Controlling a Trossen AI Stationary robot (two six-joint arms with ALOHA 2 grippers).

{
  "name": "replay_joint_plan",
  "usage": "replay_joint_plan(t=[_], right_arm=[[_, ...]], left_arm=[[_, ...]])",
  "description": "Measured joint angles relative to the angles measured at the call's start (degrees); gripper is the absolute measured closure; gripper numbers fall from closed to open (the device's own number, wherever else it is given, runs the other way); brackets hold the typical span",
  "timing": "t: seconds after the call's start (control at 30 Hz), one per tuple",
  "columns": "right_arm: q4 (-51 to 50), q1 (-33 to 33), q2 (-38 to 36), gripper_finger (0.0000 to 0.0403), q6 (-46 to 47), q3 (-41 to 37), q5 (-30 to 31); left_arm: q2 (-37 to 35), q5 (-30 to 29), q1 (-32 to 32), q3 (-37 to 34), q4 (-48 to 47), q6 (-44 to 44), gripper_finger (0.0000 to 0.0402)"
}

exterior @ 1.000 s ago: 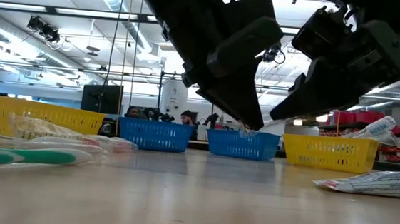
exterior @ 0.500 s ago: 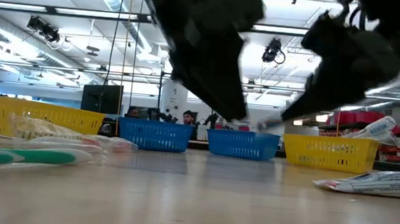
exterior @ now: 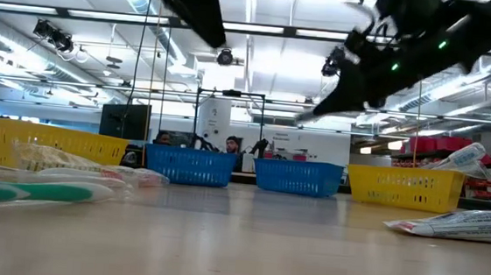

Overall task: Pick & Place Travel size toiletries
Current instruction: Put the silver nail cutter into the right blue bin, then put the red toothbrush into the right yellow bin

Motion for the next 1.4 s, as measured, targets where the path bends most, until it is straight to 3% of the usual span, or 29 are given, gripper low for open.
replay_joint_plan(t=[0.17, 0.33, 0.57, 0.67, 0.77, 1.1, 1.4], right_arm=[[2.29, -9.43, 5.13, 0.0365, 3.34, 0.01, -9.15], [4.4, -13.25, 11.45, 0.0363, 3.54, 0.01, -9.98], [12.9, -14.53, 17.75, 0.0354, 2.58, -0.01, -10.03], [16.22, -14.53, 18.67, 0.0335, -0.19, -0.01, -10.11], [16.69, -14.53, 18.67, 0.0304, -0.62, -0.01, -10.11], [17.74, -13.49, 18.15, 0.0192, -0.72, -0.01, -12.74], [23.31, -7.78, 15.73, 0.0184, -5.56, 0.03, -16.11]], left_arm=[[-7.79, -4.27, 0.41, -1.98, 0.13, 0.83, 0.0258], [-12.44, -2.71, 1.76, -10.93, 6.73, 1.25, 0.0258], [-14.4, 5.64, 4.26, -26.99, 31.61, 5.86, 0.0258], [-14.36, 9.7, 5.14, -31.75, 42.78, 7.62, 0.0258], [-14.29, 11.46, 5.51, -35.11, 48.24, 5.7, 0.0258], [-13.66, 11.28, 3.9, -37.34, 49.1, -3.69, 0.0257], [-13.66, 4.05, 1.14, -37.5, 49.35, -9.7, 0.026]])
